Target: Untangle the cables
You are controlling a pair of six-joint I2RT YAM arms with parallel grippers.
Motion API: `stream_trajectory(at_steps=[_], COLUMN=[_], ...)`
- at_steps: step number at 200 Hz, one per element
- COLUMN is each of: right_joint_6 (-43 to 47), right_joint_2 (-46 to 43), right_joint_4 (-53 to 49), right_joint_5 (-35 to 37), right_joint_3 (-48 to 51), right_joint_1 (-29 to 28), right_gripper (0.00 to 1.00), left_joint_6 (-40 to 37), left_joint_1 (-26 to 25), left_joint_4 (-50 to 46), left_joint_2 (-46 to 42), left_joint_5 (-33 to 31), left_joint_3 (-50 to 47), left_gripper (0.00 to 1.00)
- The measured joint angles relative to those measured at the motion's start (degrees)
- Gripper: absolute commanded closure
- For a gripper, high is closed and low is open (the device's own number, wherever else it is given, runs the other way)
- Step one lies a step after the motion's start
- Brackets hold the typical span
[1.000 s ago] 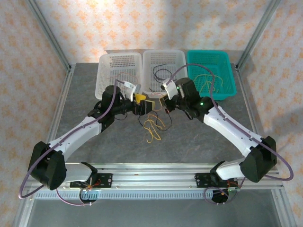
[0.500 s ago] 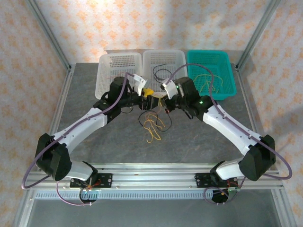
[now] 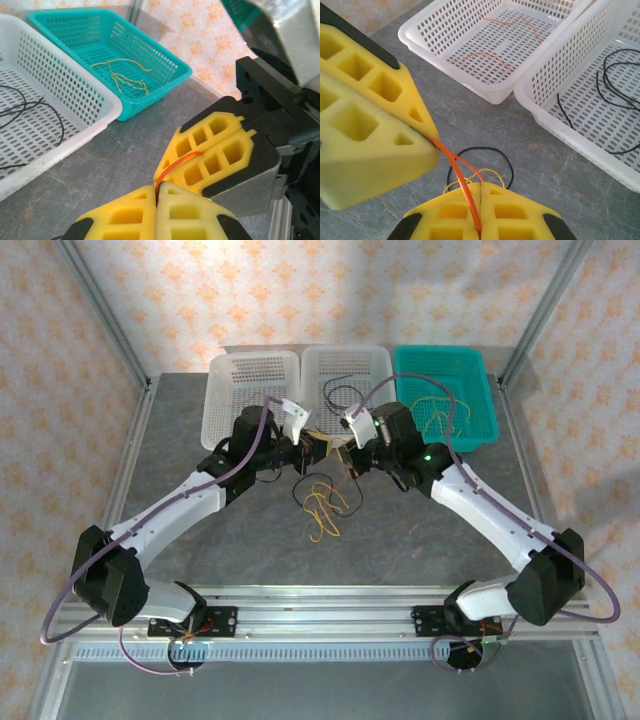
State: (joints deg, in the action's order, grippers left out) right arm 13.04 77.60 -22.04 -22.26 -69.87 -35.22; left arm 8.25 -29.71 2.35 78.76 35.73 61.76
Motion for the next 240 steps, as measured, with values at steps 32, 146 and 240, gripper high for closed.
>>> stream_trajectory(at_steps=[32,146,240], right_joint_6=[-1.4,-10.9,-15.8], right_joint_2=[0.0,6.5,13.7], right_joint_4=[2.6,20.1,27.1], right_joint_5=[1.3,-0.7,1.3], right_joint_3=[1.0,11.8,15.2], right_joint_1=[-0.1,-0.1,-0.1], right_gripper=[0.75,0.58,0.81], left_joint_6=[0.9,3.6,6.9], left_joint_1=[0.5,4.7,5.7], left_joint_4=[0.0,-0.7,-1.5], left_joint_2=[-1.1,-5.3,-13.6], left_joint_5=[-1.7,-3.1,-3.4], left_joint_3=[-0.1,1.6,8.1], left_gripper=[1.0,1.0,1.0])
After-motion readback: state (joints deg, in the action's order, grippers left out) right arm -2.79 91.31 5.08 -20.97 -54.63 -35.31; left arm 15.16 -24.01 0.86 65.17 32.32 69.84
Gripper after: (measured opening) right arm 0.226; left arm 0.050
